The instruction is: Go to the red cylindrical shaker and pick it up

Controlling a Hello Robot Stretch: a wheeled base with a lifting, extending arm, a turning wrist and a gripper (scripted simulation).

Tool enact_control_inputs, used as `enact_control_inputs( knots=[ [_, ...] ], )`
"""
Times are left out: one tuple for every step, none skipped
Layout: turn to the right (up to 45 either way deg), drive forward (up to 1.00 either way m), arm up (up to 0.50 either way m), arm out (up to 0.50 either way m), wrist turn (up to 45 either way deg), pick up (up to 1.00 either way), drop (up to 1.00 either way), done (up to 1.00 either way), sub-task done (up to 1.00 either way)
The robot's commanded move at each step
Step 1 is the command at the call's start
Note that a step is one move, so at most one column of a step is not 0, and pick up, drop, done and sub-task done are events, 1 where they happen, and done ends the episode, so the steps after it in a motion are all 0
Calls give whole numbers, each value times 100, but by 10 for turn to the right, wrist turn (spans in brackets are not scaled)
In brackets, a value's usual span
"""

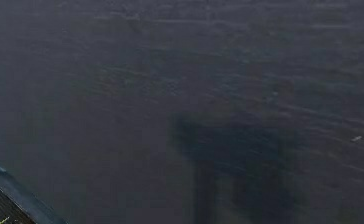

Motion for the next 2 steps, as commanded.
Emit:
enact_control_inputs(
  knots=[
    [-450,0,0,0,0,0,0,0,0],
    [-450,0,0,0,0,0,0,0,0]
  ],
)
